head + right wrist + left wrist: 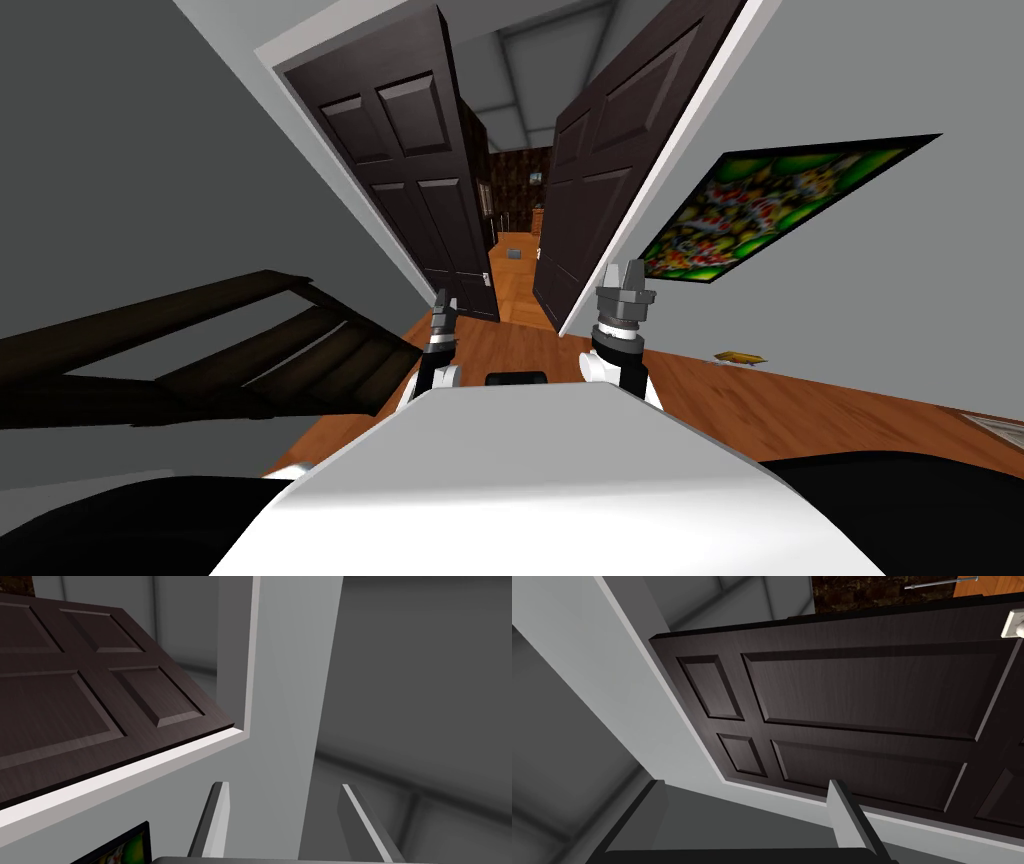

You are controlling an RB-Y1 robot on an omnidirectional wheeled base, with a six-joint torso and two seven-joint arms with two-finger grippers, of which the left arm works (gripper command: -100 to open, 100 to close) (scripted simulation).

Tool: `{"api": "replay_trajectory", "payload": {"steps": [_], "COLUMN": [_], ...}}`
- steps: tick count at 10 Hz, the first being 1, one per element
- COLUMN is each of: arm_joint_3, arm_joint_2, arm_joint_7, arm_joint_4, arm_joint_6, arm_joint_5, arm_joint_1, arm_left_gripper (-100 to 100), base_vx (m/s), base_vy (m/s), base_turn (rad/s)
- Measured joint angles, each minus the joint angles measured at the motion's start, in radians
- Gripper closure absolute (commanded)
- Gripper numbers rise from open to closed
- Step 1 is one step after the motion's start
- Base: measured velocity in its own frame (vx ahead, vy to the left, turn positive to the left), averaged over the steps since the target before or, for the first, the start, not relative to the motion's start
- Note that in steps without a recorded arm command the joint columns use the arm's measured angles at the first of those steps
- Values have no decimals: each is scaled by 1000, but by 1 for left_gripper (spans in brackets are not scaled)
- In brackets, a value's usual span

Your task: Push the door open

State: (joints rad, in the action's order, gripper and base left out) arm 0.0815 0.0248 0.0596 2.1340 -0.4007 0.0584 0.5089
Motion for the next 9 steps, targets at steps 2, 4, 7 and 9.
{"api": "replay_trajectory", "payload": {"steps": [2, 4, 7, 9], "arm_joint_3": [1, 4, 7, 12], "arm_joint_2": [9, 16, 26, 29], "arm_joint_7": [-4, -7, -11, -13], "arm_joint_4": [-38, -85, -164, -219], "arm_joint_6": [-10, -25, -53, -74], "arm_joint_5": [-4, -7, -12, -14], "arm_joint_1": [-9, -22, -41, -52], "arm_left_gripper": [-100, -100, -100, -100], "base_vx": [80, 96, 98, 88], "base_vy": [30, 50, 49, 48], "base_turn": [-37, -45, -44, -43]}}
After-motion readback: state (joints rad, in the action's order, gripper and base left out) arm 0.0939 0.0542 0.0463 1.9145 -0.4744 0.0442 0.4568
